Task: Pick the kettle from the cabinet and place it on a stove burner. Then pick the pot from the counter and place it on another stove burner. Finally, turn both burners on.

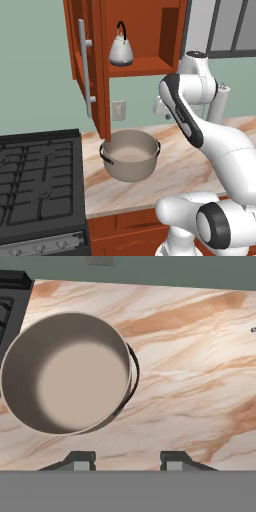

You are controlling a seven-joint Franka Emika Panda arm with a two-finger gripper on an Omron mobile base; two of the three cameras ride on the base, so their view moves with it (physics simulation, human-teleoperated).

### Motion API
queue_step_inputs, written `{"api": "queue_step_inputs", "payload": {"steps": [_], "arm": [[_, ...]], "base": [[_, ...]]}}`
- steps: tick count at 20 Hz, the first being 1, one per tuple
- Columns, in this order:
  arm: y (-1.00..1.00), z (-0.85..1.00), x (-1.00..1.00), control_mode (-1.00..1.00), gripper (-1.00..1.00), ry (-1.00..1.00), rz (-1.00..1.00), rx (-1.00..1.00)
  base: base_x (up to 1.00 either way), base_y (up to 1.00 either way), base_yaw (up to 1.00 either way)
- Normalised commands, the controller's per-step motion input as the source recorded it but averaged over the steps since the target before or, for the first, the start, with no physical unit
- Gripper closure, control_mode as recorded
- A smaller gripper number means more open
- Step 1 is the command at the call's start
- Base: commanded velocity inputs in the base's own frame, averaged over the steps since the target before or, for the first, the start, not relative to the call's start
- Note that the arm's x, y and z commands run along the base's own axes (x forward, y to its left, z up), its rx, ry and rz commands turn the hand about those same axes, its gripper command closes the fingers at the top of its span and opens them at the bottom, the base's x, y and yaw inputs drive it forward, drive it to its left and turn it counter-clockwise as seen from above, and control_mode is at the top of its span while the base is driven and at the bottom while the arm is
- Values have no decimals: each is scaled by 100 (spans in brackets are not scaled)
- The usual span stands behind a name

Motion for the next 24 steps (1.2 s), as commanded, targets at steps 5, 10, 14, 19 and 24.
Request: {"api": "queue_step_inputs", "payload": {"steps": [5, 10, 14, 19, 24], "arm": [[0, 0, -7, -100, -100, -3, 0, 0], [0, 0, -5, -100, -100, -7, 0, -4], [0, 1, 0, -100, -100, -12, 0, -9], [3, 9, 0, -100, -100, -15, 0, -10], [2, 15, -3, -100, -100, -12, 0, -9]], "base": [[0, 0, 0], [0, 0, 0], [0, 0, 0], [0, 0, 0], [0, 0, 0]]}}
